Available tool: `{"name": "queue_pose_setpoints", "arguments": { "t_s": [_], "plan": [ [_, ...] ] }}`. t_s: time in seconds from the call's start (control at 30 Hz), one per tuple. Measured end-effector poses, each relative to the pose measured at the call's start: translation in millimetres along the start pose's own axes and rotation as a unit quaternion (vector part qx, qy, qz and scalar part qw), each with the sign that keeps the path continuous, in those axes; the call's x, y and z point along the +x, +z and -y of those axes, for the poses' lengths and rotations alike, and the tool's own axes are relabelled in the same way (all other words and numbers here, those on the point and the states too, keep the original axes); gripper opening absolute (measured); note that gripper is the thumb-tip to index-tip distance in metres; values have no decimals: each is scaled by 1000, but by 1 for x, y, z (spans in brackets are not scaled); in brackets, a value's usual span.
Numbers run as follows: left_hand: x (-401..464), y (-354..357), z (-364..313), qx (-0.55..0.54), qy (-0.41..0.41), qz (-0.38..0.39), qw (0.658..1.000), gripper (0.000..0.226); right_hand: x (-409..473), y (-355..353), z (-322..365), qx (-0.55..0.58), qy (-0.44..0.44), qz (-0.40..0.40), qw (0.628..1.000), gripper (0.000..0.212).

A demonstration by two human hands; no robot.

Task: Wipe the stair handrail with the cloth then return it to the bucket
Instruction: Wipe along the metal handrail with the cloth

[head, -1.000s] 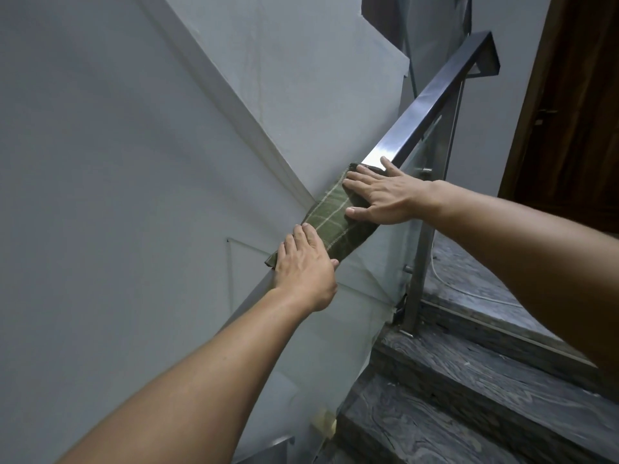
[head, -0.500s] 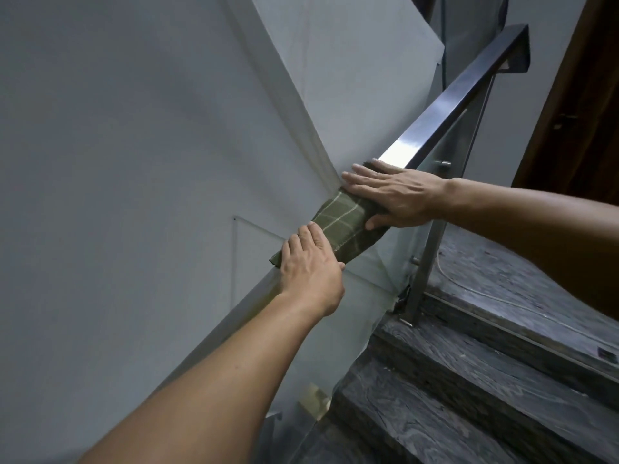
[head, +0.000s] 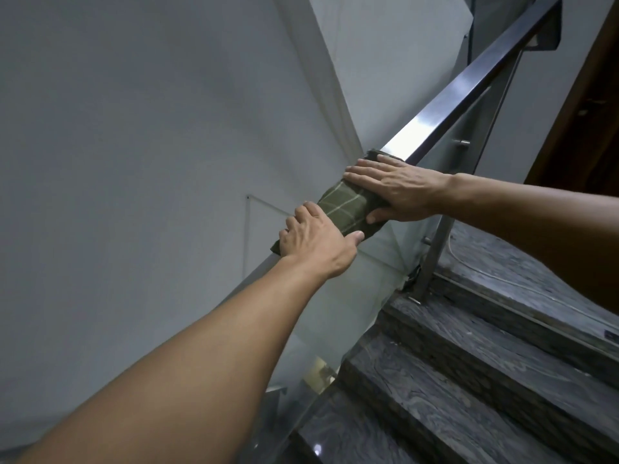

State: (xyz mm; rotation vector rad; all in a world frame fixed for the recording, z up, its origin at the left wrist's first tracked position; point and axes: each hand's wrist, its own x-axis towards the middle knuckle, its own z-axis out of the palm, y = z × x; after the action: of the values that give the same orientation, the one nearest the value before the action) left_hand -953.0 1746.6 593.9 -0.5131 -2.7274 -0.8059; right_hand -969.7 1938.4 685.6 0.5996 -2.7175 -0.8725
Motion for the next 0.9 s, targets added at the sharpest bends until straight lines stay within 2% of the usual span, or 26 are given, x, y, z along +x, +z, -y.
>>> {"name": "queue_pose_setpoints", "arguments": {
  "t_s": [0.1, 0.2, 0.43, 0.6, 0.9],
  "plan": [
    [-1, 6, 11, 21, 24, 1, 999, 93, 0, -2, 13, 1, -11, -7, 1000, 86],
    [-11, 16, 25, 38, 40, -35, 998, 90, -1, -2, 26, 3, -14, -17, 1000, 85],
    [-64, 27, 68, 94, 28, -99, 990, 85, -3, 8, 79, 34, -10, -58, 998, 91],
    [-101, 25, 104, 116, 27, -88, 989, 83, -4, 8, 131, 58, -1, -84, 995, 96],
    [-174, 17, 176, 99, -1, -63, 993, 83, 1, 3, 227, 63, -22, -82, 994, 83]
  ]
}}
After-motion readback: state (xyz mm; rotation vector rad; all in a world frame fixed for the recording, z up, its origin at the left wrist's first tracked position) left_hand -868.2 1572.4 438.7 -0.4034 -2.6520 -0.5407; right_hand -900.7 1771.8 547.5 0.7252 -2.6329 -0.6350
